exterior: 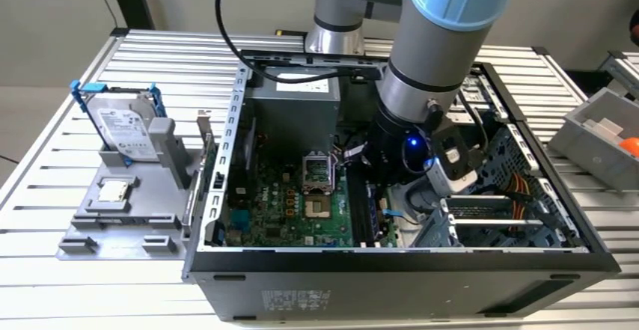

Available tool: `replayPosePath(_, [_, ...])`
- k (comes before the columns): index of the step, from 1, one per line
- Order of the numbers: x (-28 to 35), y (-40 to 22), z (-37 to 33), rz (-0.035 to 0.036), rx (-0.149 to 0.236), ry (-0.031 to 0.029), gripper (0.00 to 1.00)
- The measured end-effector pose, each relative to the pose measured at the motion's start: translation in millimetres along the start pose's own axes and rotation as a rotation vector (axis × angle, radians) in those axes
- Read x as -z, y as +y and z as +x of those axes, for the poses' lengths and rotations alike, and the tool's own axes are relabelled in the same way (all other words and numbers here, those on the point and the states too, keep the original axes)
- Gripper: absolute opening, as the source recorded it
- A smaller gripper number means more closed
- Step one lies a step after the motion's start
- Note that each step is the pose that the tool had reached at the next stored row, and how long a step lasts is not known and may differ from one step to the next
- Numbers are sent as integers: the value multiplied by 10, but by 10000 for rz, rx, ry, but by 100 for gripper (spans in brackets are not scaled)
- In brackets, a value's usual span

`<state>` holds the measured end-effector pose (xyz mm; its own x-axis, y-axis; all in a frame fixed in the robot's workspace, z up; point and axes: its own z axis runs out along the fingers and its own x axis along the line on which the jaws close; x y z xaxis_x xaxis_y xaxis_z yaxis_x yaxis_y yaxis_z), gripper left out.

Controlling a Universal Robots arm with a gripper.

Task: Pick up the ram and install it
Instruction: 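Press down the ram until it locks into place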

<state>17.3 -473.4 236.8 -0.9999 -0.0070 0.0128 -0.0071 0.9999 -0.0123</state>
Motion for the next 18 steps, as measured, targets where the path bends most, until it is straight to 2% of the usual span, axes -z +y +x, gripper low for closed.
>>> replayPosePath(14, [-1, 2, 1, 16, 1741, -12, 0])
replayPosePath(18, [0, 2, 1, -92, 2169, 22, 0])
